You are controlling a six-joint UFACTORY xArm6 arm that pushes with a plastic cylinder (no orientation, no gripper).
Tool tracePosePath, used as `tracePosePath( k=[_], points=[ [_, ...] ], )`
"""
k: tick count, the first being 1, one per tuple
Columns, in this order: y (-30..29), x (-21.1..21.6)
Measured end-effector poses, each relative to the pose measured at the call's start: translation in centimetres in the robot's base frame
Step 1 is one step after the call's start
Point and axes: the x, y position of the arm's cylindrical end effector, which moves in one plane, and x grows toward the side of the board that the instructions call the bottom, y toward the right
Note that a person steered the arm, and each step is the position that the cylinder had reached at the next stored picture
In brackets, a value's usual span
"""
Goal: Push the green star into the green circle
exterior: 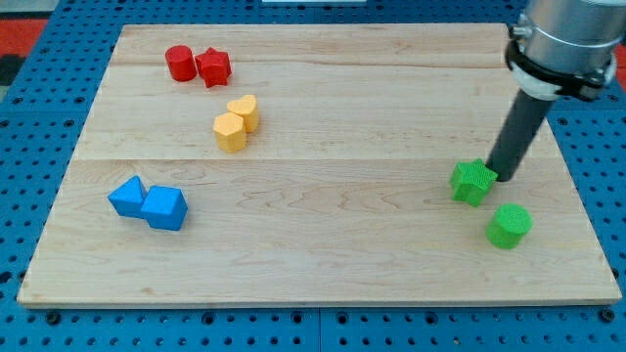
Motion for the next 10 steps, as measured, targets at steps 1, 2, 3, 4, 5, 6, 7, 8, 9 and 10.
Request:
tracePosePath(
  k=[1, 2, 3, 4, 5, 6, 7, 8, 9, 10],
  points=[
    [1.1, 0.3],
    [0.9, -3.0],
    [-0.8, 0.0],
    [-0.7, 2.9],
    [0.5, 2.2],
    [-2.4, -2.6],
    [-7.9, -4.4],
    [-7.8, 0.2],
    [-7.5, -1.1],
    [-4.6, -3.3]
  ],
)
